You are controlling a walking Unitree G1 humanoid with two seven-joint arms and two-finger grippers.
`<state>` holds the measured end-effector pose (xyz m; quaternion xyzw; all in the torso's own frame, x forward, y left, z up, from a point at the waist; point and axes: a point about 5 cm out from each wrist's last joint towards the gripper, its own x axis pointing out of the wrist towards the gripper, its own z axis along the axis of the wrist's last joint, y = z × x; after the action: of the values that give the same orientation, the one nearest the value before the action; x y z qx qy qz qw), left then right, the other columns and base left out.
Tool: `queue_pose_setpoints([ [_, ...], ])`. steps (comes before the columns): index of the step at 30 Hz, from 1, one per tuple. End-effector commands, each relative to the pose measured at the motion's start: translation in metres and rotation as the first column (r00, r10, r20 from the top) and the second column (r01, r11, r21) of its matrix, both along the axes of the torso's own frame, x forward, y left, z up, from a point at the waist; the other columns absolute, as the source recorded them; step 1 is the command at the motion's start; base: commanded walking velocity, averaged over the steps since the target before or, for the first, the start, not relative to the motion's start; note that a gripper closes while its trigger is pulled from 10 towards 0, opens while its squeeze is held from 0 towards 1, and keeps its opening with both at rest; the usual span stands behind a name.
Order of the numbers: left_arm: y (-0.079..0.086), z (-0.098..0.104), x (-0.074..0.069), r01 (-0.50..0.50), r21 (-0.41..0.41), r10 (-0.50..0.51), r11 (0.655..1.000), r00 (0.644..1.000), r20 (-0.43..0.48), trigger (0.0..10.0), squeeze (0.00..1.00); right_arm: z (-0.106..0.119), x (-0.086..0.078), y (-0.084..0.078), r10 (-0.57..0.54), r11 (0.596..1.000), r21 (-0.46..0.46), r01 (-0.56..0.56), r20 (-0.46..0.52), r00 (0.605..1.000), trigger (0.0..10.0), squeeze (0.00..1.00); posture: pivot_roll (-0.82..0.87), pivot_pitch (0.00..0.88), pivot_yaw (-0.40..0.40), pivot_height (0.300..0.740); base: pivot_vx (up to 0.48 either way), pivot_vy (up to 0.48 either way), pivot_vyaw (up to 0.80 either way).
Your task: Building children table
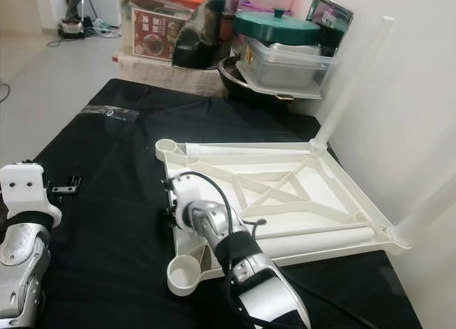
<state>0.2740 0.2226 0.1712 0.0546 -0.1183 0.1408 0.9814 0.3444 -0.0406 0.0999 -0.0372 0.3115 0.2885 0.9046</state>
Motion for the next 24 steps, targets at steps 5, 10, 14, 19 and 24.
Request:
queue_pose_setpoints([
  [5,-0.002,-0.007,0.003,0.006,0.008,-0.006,1.0,0.999,-0.037,10.0,0.0,-0.007,-0.017,-0.017,0.227,0.972,-0.067,-0.226,0.012,0.974,0.0,0.0,0.1,0.0,-0.176,0.74,0.0,0.0,0.0],
  [10,-0.003,-0.009,0.004,0.011,0.007,-0.011,1.0,0.999,-0.041,10.0,0.0,0.004,-0.029,-0.029,0.436,0.896,-0.132,-0.423,0.091,0.895,0.0,0.0,0.09,0.0,-0.172,0.74,0.0,0.0,0.0],
  [14,-0.004,-0.009,0.005,0.014,0.006,-0.013,1.0,0.999,-0.042,10.0,0.0,0.014,-0.04,-0.042,0.573,0.816,-0.185,-0.548,0.139,0.807,0.0,0.0,0.09,0.0,-0.172,0.74,0.0,0.0,0.0],
  [19,-0.004,-0.01,0.004,0.016,0.005,-0.015,1.0,0.999,-0.043,10.0,0.0,0.026,-0.072,-0.066,0.755,0.655,-0.248,-0.714,0.157,0.637,0.0,0.0,0.08,0.0,-0.171,0.74,0.0,0.0,0.0],
  [24,-0.005,-0.011,0.004,0.015,0.003,-0.015,1.0,0.999,-0.043,10.0,0.0,0.036,-0.084,-0.075,0.783,0.621,-0.238,-0.747,0.202,0.588,0.0,0.0,0.07,0.0,-0.165,0.74,0.0,0.0,0.0],
])
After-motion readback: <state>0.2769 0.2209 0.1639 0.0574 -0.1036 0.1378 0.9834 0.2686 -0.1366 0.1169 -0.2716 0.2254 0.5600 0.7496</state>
